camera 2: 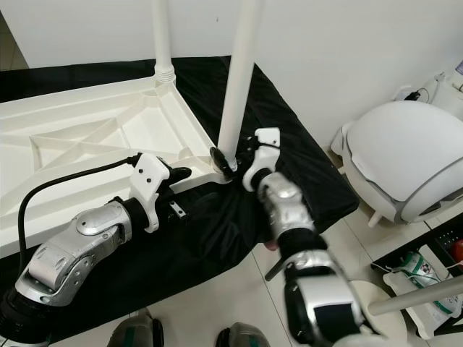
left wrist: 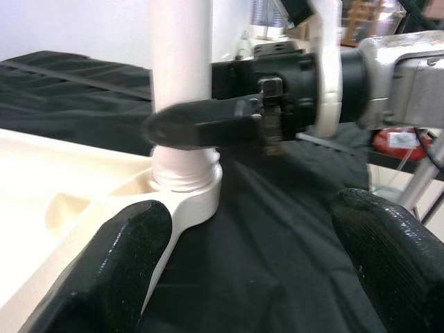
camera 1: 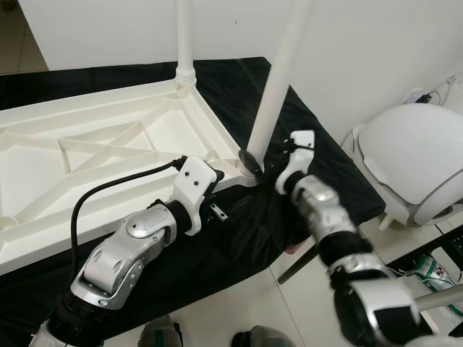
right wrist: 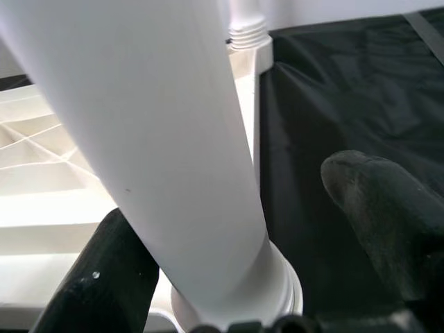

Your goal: Building children table

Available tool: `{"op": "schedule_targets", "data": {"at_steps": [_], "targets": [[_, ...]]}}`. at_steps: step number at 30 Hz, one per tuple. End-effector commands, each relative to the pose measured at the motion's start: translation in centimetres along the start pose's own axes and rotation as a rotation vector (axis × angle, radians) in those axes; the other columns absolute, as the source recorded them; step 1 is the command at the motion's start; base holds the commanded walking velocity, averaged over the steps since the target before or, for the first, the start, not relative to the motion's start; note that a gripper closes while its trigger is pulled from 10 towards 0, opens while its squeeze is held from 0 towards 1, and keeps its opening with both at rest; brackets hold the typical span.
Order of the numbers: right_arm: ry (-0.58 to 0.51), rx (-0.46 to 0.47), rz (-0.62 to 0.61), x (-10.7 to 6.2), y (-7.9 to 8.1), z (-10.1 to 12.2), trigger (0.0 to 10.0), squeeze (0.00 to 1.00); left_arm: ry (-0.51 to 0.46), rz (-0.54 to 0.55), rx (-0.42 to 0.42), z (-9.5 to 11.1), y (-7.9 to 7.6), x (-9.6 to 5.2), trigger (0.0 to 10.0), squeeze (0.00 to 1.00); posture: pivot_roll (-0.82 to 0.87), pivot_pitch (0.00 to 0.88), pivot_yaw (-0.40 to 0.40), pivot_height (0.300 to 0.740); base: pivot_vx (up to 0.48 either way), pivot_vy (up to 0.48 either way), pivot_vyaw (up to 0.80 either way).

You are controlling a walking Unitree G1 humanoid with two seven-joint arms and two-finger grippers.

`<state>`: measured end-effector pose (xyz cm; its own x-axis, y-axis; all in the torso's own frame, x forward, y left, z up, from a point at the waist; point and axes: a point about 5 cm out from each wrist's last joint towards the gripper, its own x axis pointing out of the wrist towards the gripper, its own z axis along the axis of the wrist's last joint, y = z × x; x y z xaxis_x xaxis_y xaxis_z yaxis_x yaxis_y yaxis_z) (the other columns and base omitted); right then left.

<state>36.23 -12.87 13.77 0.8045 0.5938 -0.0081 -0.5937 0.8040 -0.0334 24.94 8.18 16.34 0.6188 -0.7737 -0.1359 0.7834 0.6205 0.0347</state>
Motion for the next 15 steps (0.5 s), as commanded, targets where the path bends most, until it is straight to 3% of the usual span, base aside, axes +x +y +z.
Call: {"op": "schedule_targets", "data": {"at_steps": [1, 8, 15], "targets": [[0.009, -0.016, 0.031, -0.2, -0.3, -0.1, 10.0, 0.0, 0.005, -0.062, 0.012, 0.1, -0.2, 0.1, 10.0, 0.0, 0.03, 0.0, -0.082, 0.74, 0.0, 0.0, 0.0], [0.1, -0.106, 0.173, 0.1, 0.0, -0.8, 10.0, 0.0, 0.005, -0.056, 0.017, 0.1, -0.1, -0.1, 10.0, 0.0, 0.05, 0.0, -0.079, 0.74, 0.0, 0.0, 0.0], [0.123, -0.118, 0.196, 1.1, 1.0, -1.1, 10.0, 0.0, 0.006, -0.051, 0.018, 0.2, 0.0, -0.2, 10.0, 0.0, 0.05, 0.0, -0.074, 0.74, 0.0, 0.0, 0.0]]}}
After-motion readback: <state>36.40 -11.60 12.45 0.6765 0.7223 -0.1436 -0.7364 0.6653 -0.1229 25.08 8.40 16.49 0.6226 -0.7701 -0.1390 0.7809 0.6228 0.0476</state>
